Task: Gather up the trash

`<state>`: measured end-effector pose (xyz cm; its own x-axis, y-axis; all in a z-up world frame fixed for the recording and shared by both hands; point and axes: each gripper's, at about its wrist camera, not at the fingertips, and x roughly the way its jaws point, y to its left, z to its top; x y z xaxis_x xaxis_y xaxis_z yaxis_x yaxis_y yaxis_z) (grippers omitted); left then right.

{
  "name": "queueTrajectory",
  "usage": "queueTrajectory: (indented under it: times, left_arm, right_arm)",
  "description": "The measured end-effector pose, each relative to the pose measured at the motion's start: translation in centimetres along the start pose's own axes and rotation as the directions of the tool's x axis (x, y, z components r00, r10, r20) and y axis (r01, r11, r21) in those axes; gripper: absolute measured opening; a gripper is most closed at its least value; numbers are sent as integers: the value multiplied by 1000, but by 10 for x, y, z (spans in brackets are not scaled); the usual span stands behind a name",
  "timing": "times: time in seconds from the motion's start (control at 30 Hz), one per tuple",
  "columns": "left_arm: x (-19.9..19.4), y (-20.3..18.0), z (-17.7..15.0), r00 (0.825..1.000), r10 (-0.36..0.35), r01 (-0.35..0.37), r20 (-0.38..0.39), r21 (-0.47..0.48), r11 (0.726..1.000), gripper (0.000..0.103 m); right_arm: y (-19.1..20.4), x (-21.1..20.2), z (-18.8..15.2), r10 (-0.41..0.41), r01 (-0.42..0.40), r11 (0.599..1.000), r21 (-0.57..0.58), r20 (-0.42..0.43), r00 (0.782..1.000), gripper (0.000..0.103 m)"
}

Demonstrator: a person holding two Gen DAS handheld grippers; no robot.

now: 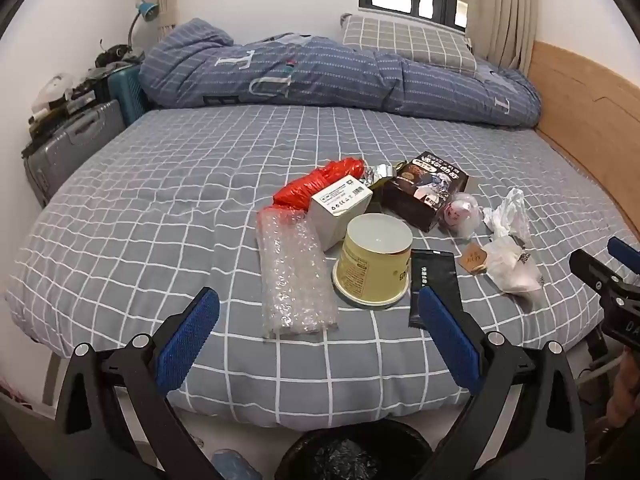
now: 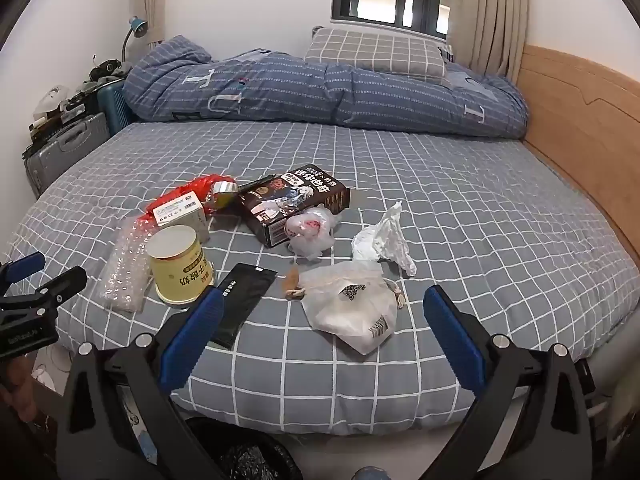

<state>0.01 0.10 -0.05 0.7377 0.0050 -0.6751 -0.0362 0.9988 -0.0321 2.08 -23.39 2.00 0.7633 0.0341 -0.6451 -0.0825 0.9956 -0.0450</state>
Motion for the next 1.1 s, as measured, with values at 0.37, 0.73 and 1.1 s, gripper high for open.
queueTrajectory:
  times: [0.37, 0.73, 1.1]
  left_arm:
    - [-1, -4, 0, 1000, 3, -3, -2, 19, 1000, 97]
    - [2, -7, 1, 1000, 7, -7, -8, 28, 1000, 97]
    - [2, -6, 1, 1000, 13, -13, -11, 36, 999, 97]
  right_arm:
    - [-2, -1, 0, 3, -4, 1000, 7, 9, 1000, 96]
    - [-7, 0, -1, 5, -6, 1000, 14, 8, 1000, 96]
    - [-7, 0, -1, 3, -3, 1000, 13, 10, 1000, 96]
